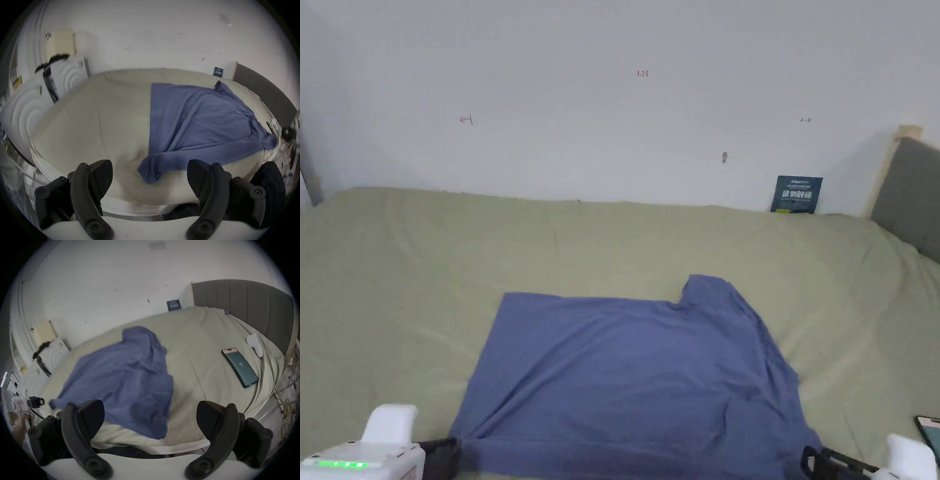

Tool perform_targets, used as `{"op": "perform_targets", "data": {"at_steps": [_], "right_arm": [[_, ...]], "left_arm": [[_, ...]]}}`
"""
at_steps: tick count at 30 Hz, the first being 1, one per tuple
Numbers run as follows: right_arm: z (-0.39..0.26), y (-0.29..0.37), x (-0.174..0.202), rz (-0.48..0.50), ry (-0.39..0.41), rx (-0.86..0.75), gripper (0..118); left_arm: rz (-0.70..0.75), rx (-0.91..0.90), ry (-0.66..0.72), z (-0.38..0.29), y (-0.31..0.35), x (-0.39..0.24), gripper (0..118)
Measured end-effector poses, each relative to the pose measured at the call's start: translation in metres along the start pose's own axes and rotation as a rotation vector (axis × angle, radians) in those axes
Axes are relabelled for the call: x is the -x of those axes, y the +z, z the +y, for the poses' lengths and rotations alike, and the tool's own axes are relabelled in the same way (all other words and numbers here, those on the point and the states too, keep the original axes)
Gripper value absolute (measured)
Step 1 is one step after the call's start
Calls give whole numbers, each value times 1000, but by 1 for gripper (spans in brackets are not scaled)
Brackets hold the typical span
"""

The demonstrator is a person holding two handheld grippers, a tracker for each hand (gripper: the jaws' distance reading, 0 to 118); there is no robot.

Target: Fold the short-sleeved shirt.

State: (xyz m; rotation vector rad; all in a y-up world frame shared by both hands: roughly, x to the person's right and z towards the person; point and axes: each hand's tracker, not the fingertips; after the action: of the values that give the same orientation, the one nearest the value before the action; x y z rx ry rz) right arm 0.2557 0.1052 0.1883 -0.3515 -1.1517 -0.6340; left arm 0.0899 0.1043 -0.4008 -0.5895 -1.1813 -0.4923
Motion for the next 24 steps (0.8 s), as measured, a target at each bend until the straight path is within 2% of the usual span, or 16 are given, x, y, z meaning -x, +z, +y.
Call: {"op": "perform_targets", "data": {"at_steps": [5, 6, 7, 8, 9, 10, 12, 14, 17, 18, 19, 20, 21, 22, 23, 24], "right_arm": [[10, 63, 30, 114, 0, -88, 114], [9, 72, 34, 158, -19, -110, 113], [7, 78, 40, 180, -21, -119, 108], [5, 84, 45, 173, -8, -119, 87], [3, 87, 51, 167, 4, -122, 30], [2, 89, 56, 136, 28, -122, 0], [-7, 80, 65, 23, 70, -91, 0], [-9, 71, 62, 75, 71, -49, 0], [-14, 58, 63, 42, 73, -9, 0], [-14, 54, 62, 40, 69, 4, 0], [-16, 53, 64, 37, 67, 8, 0], [-16, 52, 64, 39, 65, 15, 0], [-15, 50, 64, 37, 63, 23, 0], [-15, 48, 63, 33, 62, 27, 0], [-16, 48, 62, 29, 58, 30, 0], [-16, 47, 59, 24, 50, 38, 0]], "left_arm": [[-26, -107, -14, -7, 76, -4, 96], [-43, -106, -9, -10, 85, -3, 83], [-43, -98, -10, -14, 94, -4, 57], [-36, -90, -12, -17, 100, -7, 23], [13, -64, -25, -19, 100, -6, 5], [39, -40, -25, -22, 99, -6, 5], [-16, 21, 19, -23, 94, -1, 4], [-8, 17, 40, -23, 80, 3, 4], [12, 66, -4, -18, 49, 7, 5], [-4, 65, 10, -17, 38, 11, 7], [-13, 66, 30, -17, 28, 13, 25], [-18, 73, 40, -16, 17, 16, 50], [-26, 85, 43, -14, 5, 19, 65], [-36, 107, 47, -12, -5, 20, 65], [-42, 134, 41, -13, -16, 21, 99], [-51, 118, 33, -13, -24, 23, 104]]}}
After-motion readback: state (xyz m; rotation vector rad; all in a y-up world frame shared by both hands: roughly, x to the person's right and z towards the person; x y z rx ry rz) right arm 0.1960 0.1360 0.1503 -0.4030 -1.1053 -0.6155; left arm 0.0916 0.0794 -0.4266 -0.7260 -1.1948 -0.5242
